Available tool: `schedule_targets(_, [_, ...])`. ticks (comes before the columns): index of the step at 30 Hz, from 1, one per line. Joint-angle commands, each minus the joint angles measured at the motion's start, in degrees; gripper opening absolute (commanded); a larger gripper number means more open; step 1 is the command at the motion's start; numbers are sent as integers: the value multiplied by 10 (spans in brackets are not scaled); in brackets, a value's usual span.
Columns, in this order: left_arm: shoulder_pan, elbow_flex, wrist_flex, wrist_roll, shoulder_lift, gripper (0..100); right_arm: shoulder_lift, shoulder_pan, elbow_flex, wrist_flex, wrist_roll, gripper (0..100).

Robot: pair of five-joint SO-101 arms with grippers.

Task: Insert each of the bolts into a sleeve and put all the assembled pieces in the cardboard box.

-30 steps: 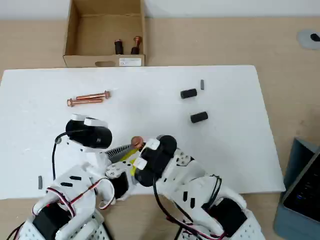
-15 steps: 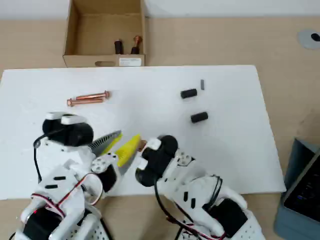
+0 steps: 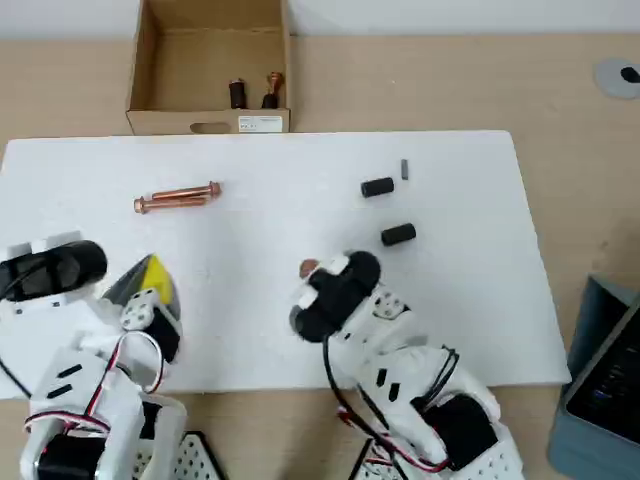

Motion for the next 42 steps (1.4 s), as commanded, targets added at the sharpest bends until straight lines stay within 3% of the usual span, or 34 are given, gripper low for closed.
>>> schedule_targets(1, [-38, 37, 14, -48, -1, 2, -42, 63, -49, -9, -33, 9])
schedule_targets(10, [-69, 139, 11, -161, -1, 2, -41, 195, -91, 87, -47, 9])
schedule_targets(19, [-80, 229, -4, -188, -1, 2, 8, 216, -182, 143, -46, 9])
schedule_targets(31, [-80, 303, -91, -188, -1, 2, 438, 214, -517, 63, -48, 9])
schedule_targets(42, [-80, 303, -92, -188, 0, 2, 804, 204, -736, -100, -45, 9])
